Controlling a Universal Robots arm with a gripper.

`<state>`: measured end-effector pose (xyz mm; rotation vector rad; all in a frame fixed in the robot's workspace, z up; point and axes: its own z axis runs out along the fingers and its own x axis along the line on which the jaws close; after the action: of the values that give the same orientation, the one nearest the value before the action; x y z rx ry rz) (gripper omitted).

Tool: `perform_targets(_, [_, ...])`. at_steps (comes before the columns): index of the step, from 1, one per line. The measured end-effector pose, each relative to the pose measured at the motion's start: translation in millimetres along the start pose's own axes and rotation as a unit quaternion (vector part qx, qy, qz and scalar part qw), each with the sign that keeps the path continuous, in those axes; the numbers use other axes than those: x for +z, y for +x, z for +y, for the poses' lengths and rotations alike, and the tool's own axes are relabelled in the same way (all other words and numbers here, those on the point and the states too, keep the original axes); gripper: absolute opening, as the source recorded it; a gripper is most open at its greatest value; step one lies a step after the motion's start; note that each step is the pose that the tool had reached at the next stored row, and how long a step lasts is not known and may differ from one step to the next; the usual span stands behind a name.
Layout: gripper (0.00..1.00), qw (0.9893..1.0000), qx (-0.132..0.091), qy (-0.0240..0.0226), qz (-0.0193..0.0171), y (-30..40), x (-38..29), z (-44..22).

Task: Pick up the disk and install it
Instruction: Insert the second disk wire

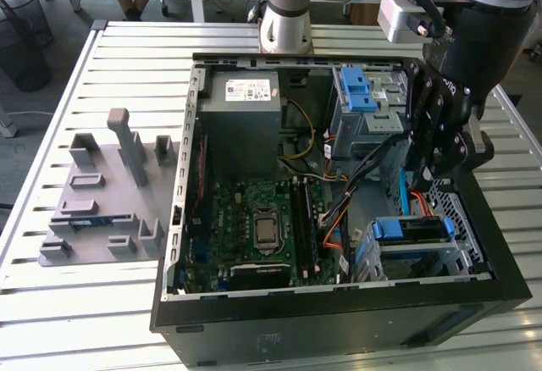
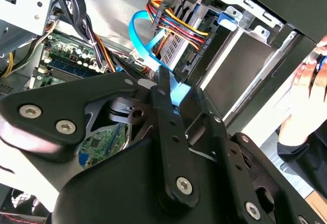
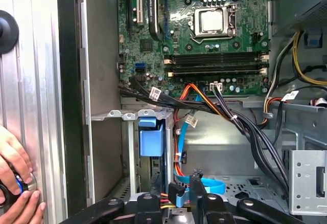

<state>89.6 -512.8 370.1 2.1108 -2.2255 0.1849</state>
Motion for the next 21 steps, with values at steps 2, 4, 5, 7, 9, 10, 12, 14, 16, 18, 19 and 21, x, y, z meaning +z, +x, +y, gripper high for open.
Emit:
perform_targets(2, [0.34, 1.0, 0.0, 0.0001, 0.0014, -0.1, 0.9, 0.0])
perform_targets(4, [0.28, 1.0, 0.0, 0.0001, 0.003, -0.2, 1.6, 0.1])
perform_targets(5, [0.28, 1.0, 0.0, 0.0002, 0.0034, -0.3, 1.9, 0.1])
perform_targets(7, [0.21, 1.0, 0.0, 0.0002, 0.0037, -0.3, 2.5, 0.1])
perform_targets(9, [0.21, 1.0, 0.0, 0.0002, 0.0037, -0.4, 3.0, 0.1])
perform_targets(10, [0.21, 1.0, 0.0, 0.0002, 0.0037, -0.4, 3.2, 0.1])
perform_targets(12, [0.2, 1.0, 0.0, 0.0002, 0.0037, -0.4, 3.6, 0.1])
perform_targets(14, [0.2, 1.0, 0.0, 0.0002, 0.0036, -0.4, 4.2, 0.1])
perform_targets(16, [0.16, 1.0, 0.0, 0.0002, 0.0037, -0.3, 4.6, 0.1])
perform_targets(18, [0.16, 1.0, 0.0, 0.0002, 0.0036, 0.1, 5.2, 0.1])
perform_targets(19, [0.16, 1.0, 0.0, 0.0002, 0.0037, 0.6, 5.6, 0.0])
perform_targets(21, [0.16, 1.0, 0.0, 0.0001, 0.0026, 2.3, 6.7, -0.2])
